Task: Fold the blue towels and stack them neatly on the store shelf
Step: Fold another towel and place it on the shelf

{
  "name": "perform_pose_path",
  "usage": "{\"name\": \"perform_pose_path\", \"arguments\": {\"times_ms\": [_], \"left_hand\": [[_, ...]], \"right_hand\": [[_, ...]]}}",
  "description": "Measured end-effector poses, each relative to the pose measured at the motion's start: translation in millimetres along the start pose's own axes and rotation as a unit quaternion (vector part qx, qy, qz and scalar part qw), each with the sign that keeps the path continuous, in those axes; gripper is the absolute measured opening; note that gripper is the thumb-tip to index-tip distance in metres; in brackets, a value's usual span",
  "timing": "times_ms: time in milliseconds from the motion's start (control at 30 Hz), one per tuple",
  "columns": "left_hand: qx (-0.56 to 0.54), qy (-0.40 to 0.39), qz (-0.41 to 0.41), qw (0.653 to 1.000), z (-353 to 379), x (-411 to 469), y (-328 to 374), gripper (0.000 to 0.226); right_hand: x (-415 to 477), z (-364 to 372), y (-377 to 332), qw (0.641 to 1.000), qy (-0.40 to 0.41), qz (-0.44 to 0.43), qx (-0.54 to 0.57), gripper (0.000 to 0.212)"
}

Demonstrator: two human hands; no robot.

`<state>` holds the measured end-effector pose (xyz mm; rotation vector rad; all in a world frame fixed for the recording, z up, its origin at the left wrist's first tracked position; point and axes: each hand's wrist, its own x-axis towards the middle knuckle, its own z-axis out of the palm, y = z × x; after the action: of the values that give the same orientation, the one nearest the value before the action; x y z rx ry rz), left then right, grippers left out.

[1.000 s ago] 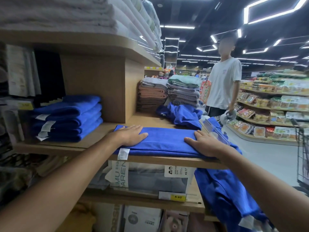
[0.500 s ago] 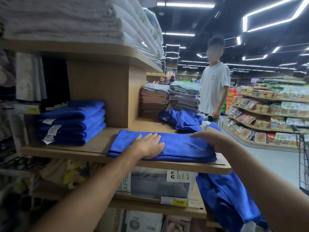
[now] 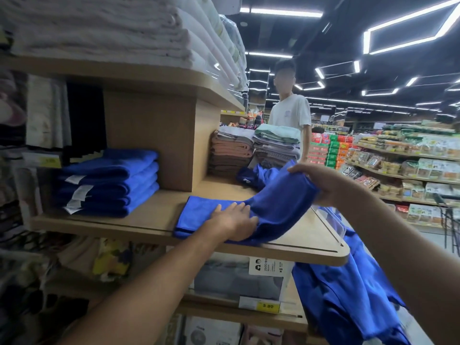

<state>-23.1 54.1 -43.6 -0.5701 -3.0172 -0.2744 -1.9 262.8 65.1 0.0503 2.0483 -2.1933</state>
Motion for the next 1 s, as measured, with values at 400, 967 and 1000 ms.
{"name": "perform_pose_path", "arguments": {"times_ms": [400,967,1000], "left_hand": [[-0.372,0.185,-0.080,0.906,-31.1,-7.5,-76.3,0.039],[-0.423,0.192,-0.043,0.884,-35.8,10.2,-107.7,0.067],[-0.373,0.172,-0.031,0.911,-39.7,12.7,-100.5,0.073]], "right_hand": [[38.9,133.7,-20.9,0.975,-0.063,-0.032,-0.210,0.013],[55.2,109.7,55.5,0.769,0.019,-0.204,-0.606,0.029],[54.2,107.4,62.3,0.751,0.007,-0.197,-0.630,0.030]]}}
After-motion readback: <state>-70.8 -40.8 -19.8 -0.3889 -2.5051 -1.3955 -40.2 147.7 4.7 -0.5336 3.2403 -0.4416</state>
